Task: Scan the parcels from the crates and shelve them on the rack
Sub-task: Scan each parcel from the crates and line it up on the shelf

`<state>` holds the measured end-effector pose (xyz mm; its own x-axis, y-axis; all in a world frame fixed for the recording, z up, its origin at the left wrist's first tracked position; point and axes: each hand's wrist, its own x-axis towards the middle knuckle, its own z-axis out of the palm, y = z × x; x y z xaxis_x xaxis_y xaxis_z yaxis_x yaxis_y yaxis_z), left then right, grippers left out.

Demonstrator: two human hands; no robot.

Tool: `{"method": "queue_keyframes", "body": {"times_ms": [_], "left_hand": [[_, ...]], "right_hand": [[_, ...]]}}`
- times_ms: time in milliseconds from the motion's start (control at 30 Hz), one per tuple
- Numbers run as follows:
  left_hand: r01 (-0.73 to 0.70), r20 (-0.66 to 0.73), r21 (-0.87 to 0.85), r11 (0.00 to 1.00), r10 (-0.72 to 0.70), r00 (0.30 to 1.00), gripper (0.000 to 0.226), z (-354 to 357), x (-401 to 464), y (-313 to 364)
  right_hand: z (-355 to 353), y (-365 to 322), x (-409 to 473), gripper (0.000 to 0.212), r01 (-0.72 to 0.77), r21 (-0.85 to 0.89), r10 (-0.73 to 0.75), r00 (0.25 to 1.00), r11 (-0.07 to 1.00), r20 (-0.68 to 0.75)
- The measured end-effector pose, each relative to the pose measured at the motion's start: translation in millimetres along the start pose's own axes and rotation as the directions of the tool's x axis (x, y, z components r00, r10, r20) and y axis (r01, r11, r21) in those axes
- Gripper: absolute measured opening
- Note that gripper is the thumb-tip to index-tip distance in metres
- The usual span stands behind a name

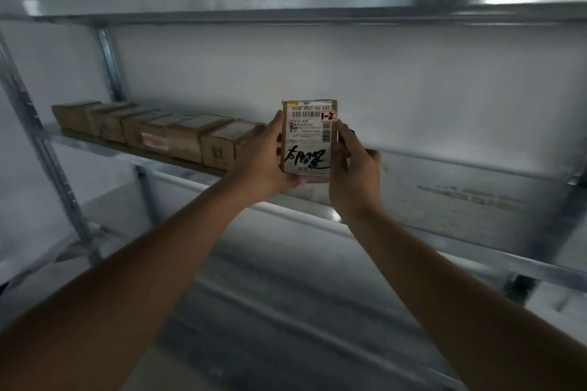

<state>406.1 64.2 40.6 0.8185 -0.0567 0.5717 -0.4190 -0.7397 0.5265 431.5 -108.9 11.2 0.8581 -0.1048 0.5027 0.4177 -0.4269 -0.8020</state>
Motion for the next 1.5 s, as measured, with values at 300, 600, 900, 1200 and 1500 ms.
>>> {"method": "queue_keyframes", "body": {"times_ms": [300, 600, 900, 1200, 1500], "left_hand": [[-0.055, 0.183, -0.008, 0.998, 0.056, 0.982, 0.105, -10.5, 80.7, -100.9], [-0.053, 0.407, -0.017, 0.998, 0.056, 0.912, 0.089, 2.6, 140.2, -146.4], [-0.142, 0.542, 0.083, 0.986, 0.075, 0.837, 0.115, 16.5, 164.3, -157.0], [-0.126, 0.563, 0.067, 0.990, 0.067, 0.824, 0.068, 23.1, 162.2, -166.0], [-0.173, 0.590, 0.151, 0.973, 0.052, 0.805, 0.093, 22.8, 158.8, -156.5]], "right_hand": [[82.5, 7.6, 59.6, 0.047, -0.123, -0.145, 0.116, 0.992, 0.982, -0.056], [95.9, 16.5, 99.4, 0.039, -0.341, -0.304, 0.350, 0.936, 0.890, -0.025], [99.2, 35.0, 114.7, 0.034, -0.439, -0.347, 0.471, 0.882, 0.829, 0.009], [105.9, 33.4, 117.8, 0.033, -0.424, -0.414, 0.483, 0.874, 0.805, 0.044], [108.2, 45.2, 125.4, 0.034, -0.393, -0.435, 0.460, 0.886, 0.810, 0.056]]}}
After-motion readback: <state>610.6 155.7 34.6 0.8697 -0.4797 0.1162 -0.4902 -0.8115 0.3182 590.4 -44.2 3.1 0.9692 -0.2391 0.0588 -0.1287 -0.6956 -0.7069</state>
